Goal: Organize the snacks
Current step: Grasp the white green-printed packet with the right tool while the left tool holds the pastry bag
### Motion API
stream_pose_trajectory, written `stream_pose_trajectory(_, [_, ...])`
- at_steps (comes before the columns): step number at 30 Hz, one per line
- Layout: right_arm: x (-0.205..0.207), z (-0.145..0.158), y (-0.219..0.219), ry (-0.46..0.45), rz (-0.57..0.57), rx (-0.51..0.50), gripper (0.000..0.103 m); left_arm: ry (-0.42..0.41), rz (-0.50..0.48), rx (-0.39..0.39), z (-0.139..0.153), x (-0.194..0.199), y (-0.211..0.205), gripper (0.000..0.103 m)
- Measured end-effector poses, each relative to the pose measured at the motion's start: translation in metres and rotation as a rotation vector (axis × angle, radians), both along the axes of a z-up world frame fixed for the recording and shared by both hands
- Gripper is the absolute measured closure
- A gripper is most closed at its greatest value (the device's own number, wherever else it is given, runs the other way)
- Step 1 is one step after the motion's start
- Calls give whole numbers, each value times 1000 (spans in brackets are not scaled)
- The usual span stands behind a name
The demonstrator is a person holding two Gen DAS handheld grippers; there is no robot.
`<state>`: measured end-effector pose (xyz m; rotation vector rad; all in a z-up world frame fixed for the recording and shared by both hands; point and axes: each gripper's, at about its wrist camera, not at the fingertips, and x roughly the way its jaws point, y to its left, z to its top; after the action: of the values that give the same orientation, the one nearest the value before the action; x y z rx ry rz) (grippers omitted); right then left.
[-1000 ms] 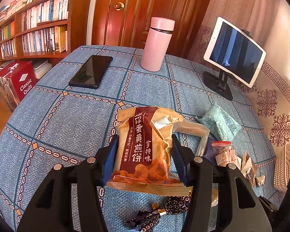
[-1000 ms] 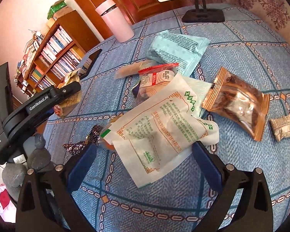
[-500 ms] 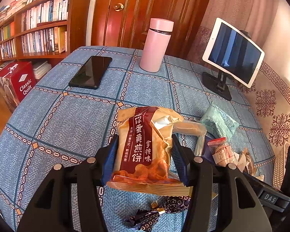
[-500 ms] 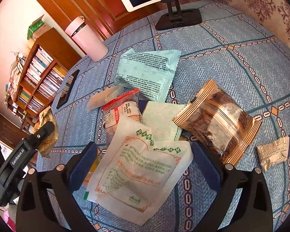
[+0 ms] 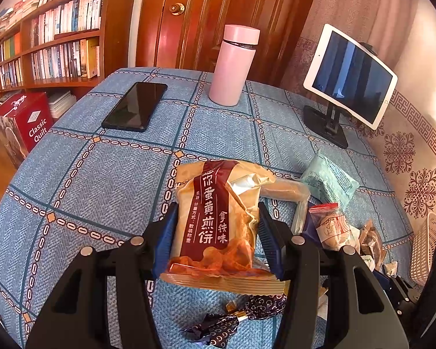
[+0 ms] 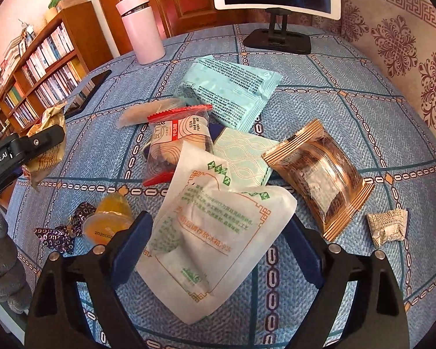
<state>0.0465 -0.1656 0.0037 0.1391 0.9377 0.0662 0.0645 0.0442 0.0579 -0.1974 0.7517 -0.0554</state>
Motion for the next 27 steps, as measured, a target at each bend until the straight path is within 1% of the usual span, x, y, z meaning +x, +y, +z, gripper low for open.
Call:
stream_pose_trajectory(3, [4, 0, 6, -13, 3, -16, 16, -2, -1, 0, 0, 0, 0, 49])
stream_pose_trajectory(5, [3, 0, 10, -24, 4, -48, 22, 0, 0, -2, 0, 0, 0, 49])
stream_pose_trajectory(7, [-1, 0, 12, -36, 12, -66, 34, 2, 1, -4, 0, 0, 1, 49])
stream_pose_trajectory(8, [-3, 1, 12, -42, 10, -76, 37, 3, 1, -4, 0, 0, 1, 49])
stream_pose_trajectory(9, [-5, 1, 11, -45, 6, -80, 43, 4, 0, -5, 0, 0, 0, 49])
stream_pose_trajectory(13, [-12, 6, -1, -55, -2, -43, 63, 1, -4, -3, 0, -1, -1, 49])
stream_pose_trajectory(19, [-24, 20, -16, -97, -23, -13, 70, 0, -7, 1, 0, -1, -3, 49])
stream_pose_trajectory(27, [-35, 27, -21, -120, -18, -10, 71, -8, -26, 8, 1, -3, -10, 49])
